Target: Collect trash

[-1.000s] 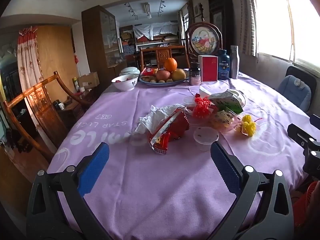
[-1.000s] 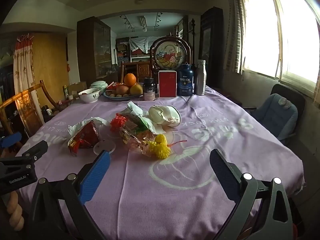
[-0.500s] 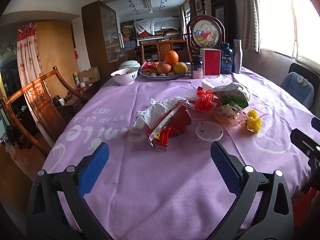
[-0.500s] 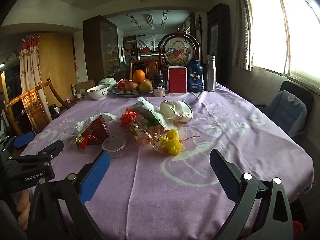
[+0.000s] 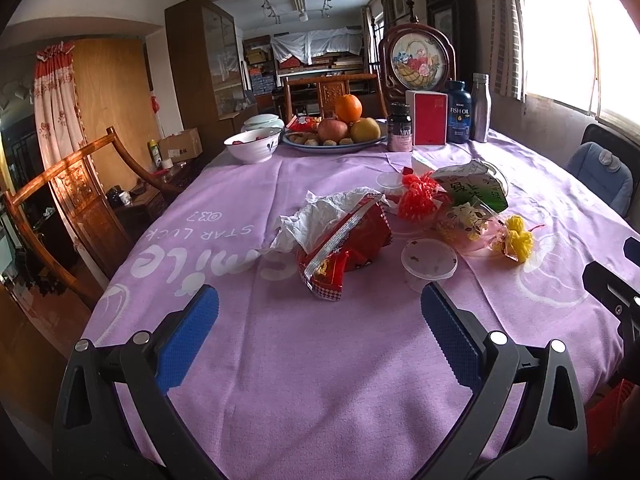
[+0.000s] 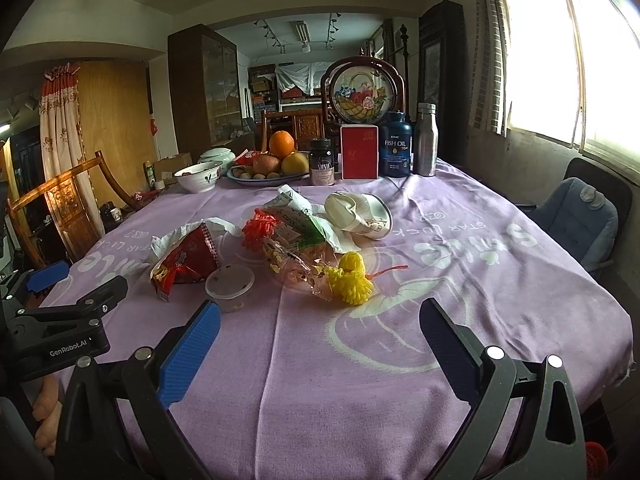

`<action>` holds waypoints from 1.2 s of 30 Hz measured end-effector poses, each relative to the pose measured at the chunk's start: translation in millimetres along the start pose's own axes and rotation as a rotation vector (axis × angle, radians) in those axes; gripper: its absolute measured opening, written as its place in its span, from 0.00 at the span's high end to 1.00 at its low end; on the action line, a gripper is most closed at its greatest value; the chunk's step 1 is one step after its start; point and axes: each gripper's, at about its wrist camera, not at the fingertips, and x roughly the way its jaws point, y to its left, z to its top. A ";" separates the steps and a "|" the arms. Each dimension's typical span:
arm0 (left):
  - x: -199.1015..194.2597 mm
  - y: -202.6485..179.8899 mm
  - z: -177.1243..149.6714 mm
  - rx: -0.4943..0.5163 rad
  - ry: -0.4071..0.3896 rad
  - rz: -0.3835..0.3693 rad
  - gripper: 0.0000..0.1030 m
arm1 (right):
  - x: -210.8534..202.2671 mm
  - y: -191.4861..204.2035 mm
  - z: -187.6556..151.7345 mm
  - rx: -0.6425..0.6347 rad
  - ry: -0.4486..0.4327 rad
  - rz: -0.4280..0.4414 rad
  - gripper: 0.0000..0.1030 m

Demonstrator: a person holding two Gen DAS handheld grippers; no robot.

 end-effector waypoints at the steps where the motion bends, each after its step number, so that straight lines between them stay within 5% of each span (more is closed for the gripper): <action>1: 0.2 -0.3 0.0 0.001 0.000 0.000 0.06 | 0.7 0.0 -0.6 0.000 0.003 0.001 0.05; 36: 2.3 -1.6 -1.4 0.006 0.012 -0.002 0.06 | -0.7 1.4 -3.8 0.012 0.015 0.012 0.05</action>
